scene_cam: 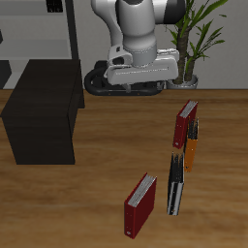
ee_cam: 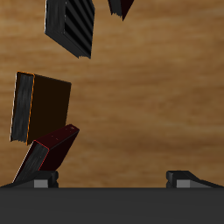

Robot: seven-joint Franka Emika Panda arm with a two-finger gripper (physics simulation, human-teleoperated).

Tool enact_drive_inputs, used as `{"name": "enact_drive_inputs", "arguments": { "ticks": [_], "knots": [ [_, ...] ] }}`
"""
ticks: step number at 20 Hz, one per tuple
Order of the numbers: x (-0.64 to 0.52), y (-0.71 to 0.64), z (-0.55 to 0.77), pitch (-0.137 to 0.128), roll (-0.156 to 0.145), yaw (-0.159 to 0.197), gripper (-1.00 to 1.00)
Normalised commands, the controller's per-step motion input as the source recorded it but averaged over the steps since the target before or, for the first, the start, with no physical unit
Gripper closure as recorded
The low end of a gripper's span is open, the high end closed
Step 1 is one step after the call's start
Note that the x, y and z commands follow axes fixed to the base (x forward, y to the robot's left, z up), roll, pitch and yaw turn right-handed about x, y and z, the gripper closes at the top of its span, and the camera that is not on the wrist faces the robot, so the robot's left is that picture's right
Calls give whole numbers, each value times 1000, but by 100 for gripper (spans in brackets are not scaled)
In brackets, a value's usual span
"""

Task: Place the striped book flat on top of the shelf

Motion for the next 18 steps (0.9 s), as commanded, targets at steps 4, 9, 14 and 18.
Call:
{"name": "enact_drive_inputs", "arguments": {
  "ticks": [4, 9, 14, 18],
  "knots": [
    [350, 113, 82, -7, -41, 7, -100],
    [274, 133, 54, -18, -50, 15, -100],
    [280, 227, -14, -7, -53, 9, -100],
    [258, 416, -38, -30, -25, 28, -100]
  ]
}}
